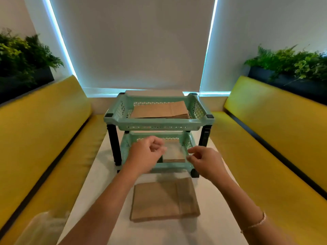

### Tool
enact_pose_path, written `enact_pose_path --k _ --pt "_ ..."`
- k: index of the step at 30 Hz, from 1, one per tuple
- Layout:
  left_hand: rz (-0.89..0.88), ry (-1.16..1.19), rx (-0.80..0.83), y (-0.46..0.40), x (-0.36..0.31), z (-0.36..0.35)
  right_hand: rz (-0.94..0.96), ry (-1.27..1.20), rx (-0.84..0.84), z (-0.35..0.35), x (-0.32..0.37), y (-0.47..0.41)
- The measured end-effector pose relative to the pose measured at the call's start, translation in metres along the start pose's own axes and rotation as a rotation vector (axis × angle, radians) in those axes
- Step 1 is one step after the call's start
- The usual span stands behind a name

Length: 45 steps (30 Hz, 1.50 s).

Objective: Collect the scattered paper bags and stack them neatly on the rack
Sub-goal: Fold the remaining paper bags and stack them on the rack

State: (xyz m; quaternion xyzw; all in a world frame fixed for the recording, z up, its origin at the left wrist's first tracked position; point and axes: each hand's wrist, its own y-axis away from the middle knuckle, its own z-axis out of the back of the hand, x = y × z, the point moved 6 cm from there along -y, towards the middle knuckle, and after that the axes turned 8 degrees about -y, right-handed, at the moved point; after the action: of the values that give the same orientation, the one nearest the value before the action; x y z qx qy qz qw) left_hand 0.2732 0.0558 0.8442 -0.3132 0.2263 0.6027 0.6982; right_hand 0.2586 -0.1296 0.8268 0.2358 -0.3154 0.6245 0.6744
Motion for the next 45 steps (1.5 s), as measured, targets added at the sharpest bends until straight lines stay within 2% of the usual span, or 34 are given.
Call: enact_pose_path --k 4,6,8,11,15,19,28,31,35,37,40,42,45 --pt "0.23 -0.234 0.374 0.044 0.069 -0.075 -0.351 0.098 0.15 -0.053 -0.081 0.036" --pt "0.269 -0.424 0.5 0.061 0.09 -0.098 -0.429 0.118 0.184 -0.072 -0.099 0.048" --pt "0.27 -0.512 0.559 0.074 0.1 -0.111 -0.434 0.11 0.158 -0.083 -0.103 0.054" --pt "0.235 -0.552 0.539 0.083 0.101 -0.118 -0.393 0.12 0.087 -0.09 -0.097 0.058" --pt "0.195 -0.591 0.491 0.084 0.099 -0.118 -0.271 0.317 0.002 -0.091 -0.077 0.063" --pt "0.201 -0.579 0.488 0.083 0.105 -0.116 -0.176 0.362 -0.06 -0.098 -0.066 0.066" --pt "0.174 -0.634 0.474 0.086 0.108 -0.117 -0.121 0.445 -0.04 -0.11 -0.052 0.065" --pt "0.167 -0.618 0.45 0.085 0.108 -0.117 -0.135 0.25 -0.011 -0.11 -0.048 0.063" --pt "0.177 -0.562 0.457 0.085 0.11 -0.116 -0.319 -0.11 0.076 -0.109 -0.063 0.053" --pt "0.214 -0.459 0.454 0.085 0.113 -0.114 -0.461 -0.385 0.122 -0.105 -0.076 0.053" --pt "0.336 -0.207 0.354 0.088 0.12 -0.106 -0.588 -0.825 0.228 -0.099 -0.088 0.06" --pt "0.438 0.016 0.176 0.093 0.131 -0.096 -0.504 -0.949 0.307 -0.091 -0.092 0.067" --pt "0.532 0.532 -0.009 0.11 0.147 -0.091 -0.391 -1.001 0.402 -0.086 -0.102 0.087"
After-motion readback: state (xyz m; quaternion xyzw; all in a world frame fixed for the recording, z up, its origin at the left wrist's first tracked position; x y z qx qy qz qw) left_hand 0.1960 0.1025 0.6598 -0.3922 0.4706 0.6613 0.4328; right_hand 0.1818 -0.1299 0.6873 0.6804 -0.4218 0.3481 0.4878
